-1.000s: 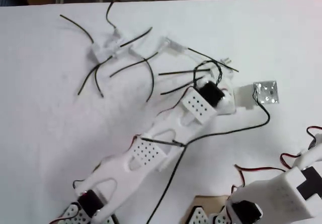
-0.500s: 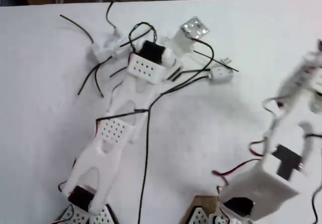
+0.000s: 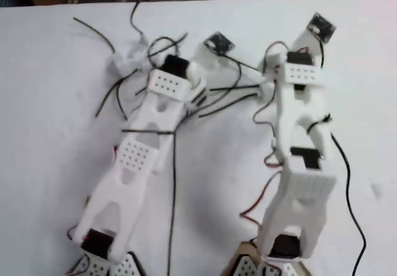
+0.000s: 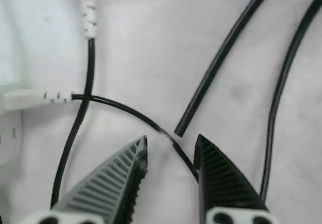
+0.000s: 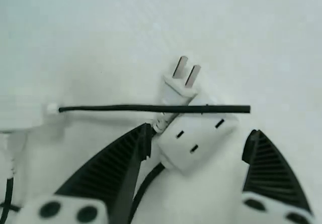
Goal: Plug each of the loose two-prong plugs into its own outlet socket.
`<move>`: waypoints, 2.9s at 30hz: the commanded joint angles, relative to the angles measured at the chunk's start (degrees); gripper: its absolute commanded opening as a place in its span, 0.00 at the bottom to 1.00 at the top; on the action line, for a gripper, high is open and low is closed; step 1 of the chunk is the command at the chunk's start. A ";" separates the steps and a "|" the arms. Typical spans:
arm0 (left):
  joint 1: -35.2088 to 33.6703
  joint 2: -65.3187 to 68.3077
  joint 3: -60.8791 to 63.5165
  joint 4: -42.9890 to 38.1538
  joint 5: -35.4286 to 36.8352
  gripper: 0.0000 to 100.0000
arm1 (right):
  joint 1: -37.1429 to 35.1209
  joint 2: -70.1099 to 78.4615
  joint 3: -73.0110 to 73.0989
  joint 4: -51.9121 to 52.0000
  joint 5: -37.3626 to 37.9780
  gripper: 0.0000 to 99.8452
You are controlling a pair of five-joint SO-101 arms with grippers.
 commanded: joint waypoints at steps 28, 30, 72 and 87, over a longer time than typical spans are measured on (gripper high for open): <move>-0.84 -1.36 -2.29 -1.58 0.53 0.17 | 3.74 17.63 -31.12 43.12 39.38 0.16; -0.84 -1.27 -2.29 -1.58 0.53 0.17 | 4.70 11.65 -24.53 43.12 42.37 0.14; -0.31 -0.92 -1.93 -3.16 0.44 0.17 | 4.35 29.76 -59.25 43.21 58.02 0.24; -0.22 -0.92 -2.02 -3.25 0.44 0.17 | 9.45 -3.21 -33.49 42.95 42.90 0.30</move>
